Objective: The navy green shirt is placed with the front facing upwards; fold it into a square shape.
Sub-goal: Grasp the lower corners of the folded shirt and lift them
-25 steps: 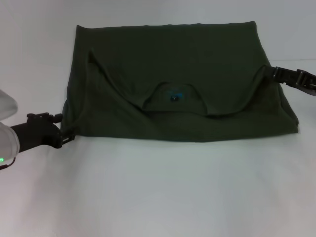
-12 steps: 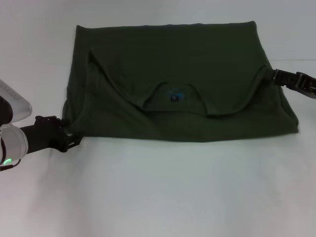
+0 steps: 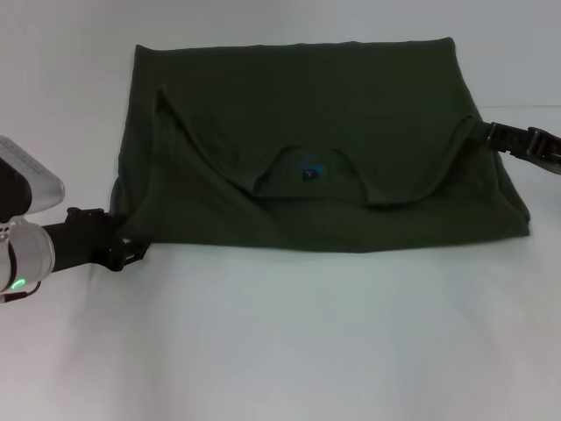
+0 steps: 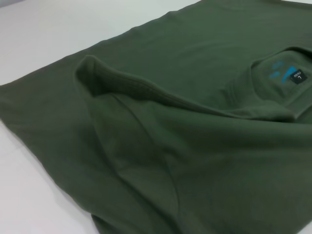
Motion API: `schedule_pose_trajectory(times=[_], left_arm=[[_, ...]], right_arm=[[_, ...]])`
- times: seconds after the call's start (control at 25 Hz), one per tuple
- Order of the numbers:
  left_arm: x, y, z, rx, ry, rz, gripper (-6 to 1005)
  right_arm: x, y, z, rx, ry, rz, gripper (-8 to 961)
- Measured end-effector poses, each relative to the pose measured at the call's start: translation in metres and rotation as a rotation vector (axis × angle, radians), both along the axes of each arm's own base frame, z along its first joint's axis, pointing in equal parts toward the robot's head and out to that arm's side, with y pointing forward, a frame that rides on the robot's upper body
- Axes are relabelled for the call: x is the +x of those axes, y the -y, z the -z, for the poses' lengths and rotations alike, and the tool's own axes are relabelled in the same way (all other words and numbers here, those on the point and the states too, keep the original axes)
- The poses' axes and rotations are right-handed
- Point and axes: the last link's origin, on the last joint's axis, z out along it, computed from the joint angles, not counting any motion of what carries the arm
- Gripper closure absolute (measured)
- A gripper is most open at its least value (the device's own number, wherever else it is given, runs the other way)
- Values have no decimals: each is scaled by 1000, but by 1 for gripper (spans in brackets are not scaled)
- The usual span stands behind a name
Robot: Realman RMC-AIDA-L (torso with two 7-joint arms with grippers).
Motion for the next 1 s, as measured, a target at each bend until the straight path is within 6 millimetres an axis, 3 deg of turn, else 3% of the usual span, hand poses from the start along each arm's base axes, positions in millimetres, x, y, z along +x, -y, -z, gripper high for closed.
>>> schedule_pose_trajectory(times=[0.16,0.6,0.8,1.0], left_arm=[[1,-3,-2,14,9,-19,520],[1,-5,-2,10,-10,-36,727],[2,-7,-4,14,-11,-33,954],[7,-5,-9,3,16,-30,989]], right_arm=[[0,0,0,0,0,0,338],[0,0,-2,1,0,-1,339],[2,1,-2,-2,2,1,339],[12,5,-3,-57,42,52,340]])
